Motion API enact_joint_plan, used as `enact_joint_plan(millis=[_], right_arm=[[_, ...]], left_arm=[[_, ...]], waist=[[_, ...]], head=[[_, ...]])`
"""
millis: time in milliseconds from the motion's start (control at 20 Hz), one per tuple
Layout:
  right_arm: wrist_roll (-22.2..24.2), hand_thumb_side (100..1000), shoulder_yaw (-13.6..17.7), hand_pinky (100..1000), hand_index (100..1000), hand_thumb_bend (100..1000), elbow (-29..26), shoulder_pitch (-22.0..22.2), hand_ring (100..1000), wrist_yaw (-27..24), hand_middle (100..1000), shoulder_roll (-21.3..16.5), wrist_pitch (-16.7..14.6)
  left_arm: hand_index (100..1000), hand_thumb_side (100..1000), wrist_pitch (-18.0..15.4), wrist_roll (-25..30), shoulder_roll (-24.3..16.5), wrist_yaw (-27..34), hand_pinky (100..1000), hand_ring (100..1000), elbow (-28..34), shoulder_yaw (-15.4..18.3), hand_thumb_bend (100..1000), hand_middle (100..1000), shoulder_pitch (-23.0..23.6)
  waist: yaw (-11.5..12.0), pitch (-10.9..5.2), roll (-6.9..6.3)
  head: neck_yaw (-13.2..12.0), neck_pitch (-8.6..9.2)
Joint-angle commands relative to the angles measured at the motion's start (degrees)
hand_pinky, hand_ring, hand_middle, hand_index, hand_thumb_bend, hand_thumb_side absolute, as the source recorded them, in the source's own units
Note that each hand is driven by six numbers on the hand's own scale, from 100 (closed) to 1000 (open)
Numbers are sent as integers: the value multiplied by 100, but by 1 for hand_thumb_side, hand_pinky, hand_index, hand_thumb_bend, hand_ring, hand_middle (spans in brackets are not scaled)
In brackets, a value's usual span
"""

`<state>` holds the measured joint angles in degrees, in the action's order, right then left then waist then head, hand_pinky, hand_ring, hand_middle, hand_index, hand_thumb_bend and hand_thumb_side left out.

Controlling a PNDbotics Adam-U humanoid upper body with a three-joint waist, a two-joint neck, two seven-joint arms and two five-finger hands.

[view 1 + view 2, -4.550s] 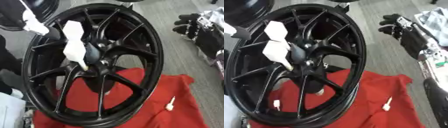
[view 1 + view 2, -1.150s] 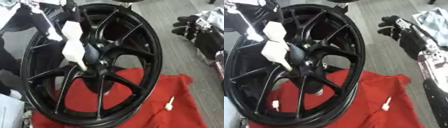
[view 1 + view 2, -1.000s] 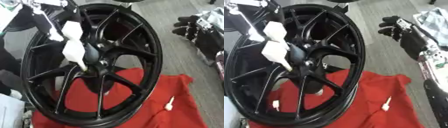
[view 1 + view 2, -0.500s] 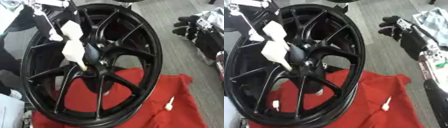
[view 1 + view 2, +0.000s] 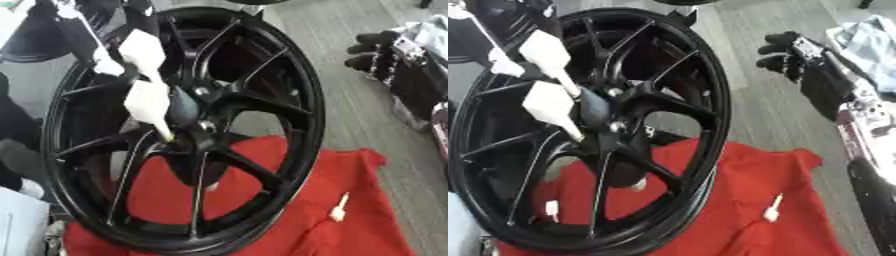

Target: Pull the pin out of the wheel hub.

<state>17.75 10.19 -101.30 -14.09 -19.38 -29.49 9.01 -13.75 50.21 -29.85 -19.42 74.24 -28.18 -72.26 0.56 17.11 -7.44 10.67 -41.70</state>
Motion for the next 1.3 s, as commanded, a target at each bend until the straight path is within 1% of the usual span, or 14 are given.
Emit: enact_joint_plan(millis=[50, 300, 400, 550, 750, 900, 1000, 1150, 1200, 1300], right_arm=[[-1, 761, 42, 935, 834, 100, -57, -37, 768, 20, 743, -129, 0], [-26, 761, 69, 935, 834, 100, -60, -4, 768, 28, 743, -143, -9], [-40, 761, 84, 935, 834, 100, -62, 17, 768, 35, 743, -157, -17], [-59, 760, 104, 936, 834, 100, -67, 34, 769, 40, 744, -172, -29], [-97, 755, 144, 935, 834, 100, -83, 35, 768, 22, 743, -185, -47], [-141, 754, 185, 936, 834, 100, -94, 45, 769, 6, 743, -188, -59], [-167, 753, 208, 936, 834, 100, -101, 56, 769, 1, 743, -190, -69], [-202, 754, 240, 936, 834, 100, -109, 84, 769, 4, 742, -189, -89], [-212, 754, 248, 936, 834, 100, -111, 95, 769, 7, 742, -188, -96], [-225, 752, 261, 936, 835, 100, -114, 105, 769, 8, 742, -182, -108]], left_arm=[[201, 100, -65, 96, -333, 109, 733, 645, 409, 369, 202, 488, -63], [198, 100, 279, -394, -729, 345, 727, 628, 1054, 957, 202, 476, 139], [196, 100, 422, -672, -985, 423, 724, 623, 1275, 1242, 199, 485, 319], [193, 100, 601, -1076, -1386, 552, 719, 613, 1591, 1662, 182, 497, 751], [192, 100, 760, -1550, -1902, 708, 710, 601, 1824, 2214, 153, 492, 1620], [191, 100, 930, -1964, -2158, 646, 705, 594, 1809, 2655, 133, 487, 2383], [191, 100, 1053, -2212, -2291, 555, 702, 591, 1636, 2888, 121, 487, 2882], [197, 100, 1181, -2530, -2324, 465, 698, 587, 1294, 3187, 100, 489, 3461], [221, 100, 1220, -2615, -2312, 417, 699, 590, 1188, 3254, 120, 496, 3613], [334, 100, 1270, -2721, -2255, 350, 710, 602, 1008, 3343, 137, 534, 3882]], waist=[[26, -126, 45], [88, -122, 40], [124, -117, 35], [163, -106, 31], [197, -84, 38], [227, -65, 53], [246, -52, 63], [274, -39, 84], [281, -36, 91], [286, -29, 106]], head=[[13, 7], [58, -36], [82, -43], [86, -36], [59, -8], [59, 5], [69, 8], [92, 8], [94, 5], [85, 2]])
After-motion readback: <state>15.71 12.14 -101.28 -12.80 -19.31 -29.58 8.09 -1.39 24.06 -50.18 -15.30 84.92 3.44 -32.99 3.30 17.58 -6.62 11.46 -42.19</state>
